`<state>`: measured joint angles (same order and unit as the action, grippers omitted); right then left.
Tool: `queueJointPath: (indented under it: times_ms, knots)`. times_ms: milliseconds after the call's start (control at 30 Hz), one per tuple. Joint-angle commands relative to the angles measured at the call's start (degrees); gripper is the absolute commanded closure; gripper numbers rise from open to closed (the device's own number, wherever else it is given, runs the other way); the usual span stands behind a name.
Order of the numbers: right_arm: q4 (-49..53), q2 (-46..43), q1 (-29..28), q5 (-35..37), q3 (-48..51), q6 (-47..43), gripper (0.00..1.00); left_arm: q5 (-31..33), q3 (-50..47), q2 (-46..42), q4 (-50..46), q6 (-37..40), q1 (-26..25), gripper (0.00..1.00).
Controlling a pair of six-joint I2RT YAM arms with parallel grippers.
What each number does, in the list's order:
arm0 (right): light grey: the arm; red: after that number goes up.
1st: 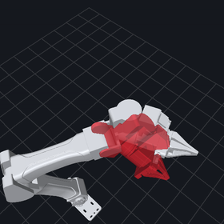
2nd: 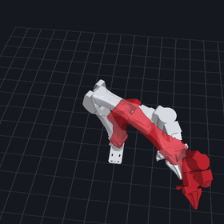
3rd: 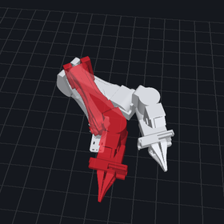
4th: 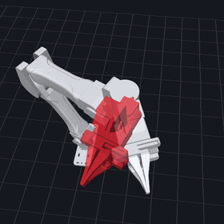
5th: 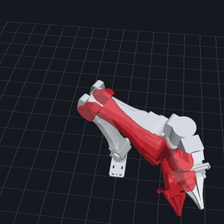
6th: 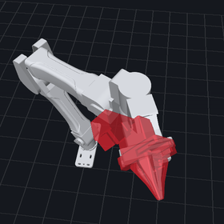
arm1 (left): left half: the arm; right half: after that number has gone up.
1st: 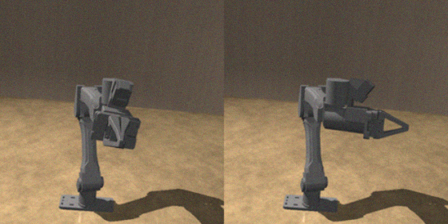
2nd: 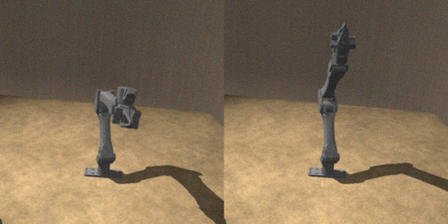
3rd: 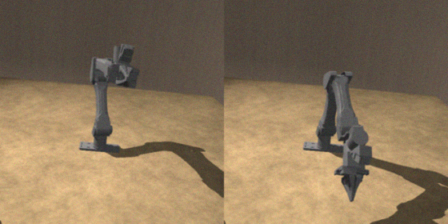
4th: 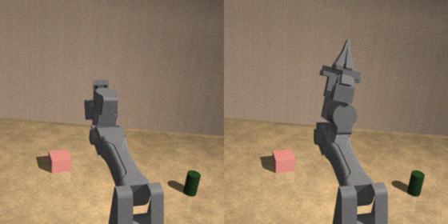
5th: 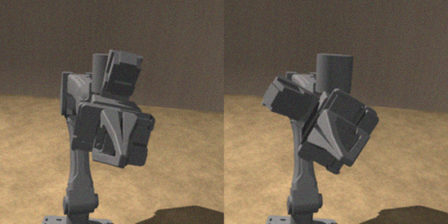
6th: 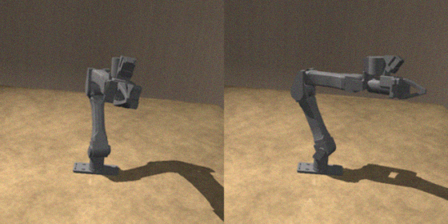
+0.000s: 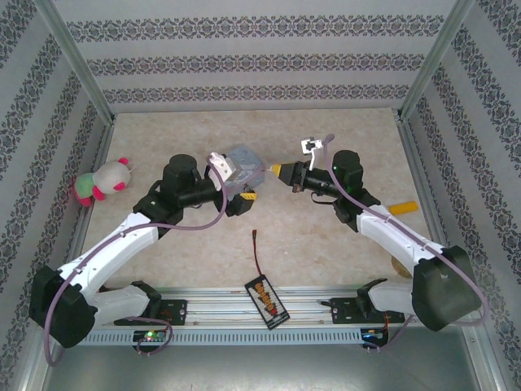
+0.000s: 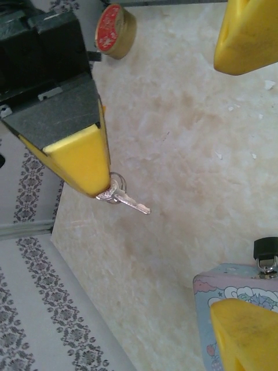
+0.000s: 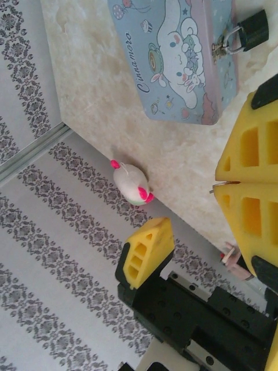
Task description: Unlock the padlock with the key
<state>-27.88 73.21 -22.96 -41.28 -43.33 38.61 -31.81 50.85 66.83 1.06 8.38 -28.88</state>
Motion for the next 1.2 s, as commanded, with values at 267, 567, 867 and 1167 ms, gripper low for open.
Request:
queueJointPath:
  times_ms: [267,567,867,1167]
  knots:
    - [-14.58,4.02,0.46,-2.63,0.37,10.51,1.0,-19.16,1.35,9.75,32.46,-41.24,10.27,0.16]
    - [-21.09,6.04,0.72,-4.82,-0.53,14.39,1.0,-23.19,2.3,12.8,35.99,-45.74,11.1,0.24]
    - [-26.74,8.67,0.46,-6.31,-1.62,18.03,1.0,-24.29,3.11,15.32,34.05,-45.13,10.18,0.34]
    - [-29.33,10.5,-0.09,-6.58,-2.37,19.65,1.0,-25.62,3.8,17.27,36.01,-45.71,8.99,0.5]
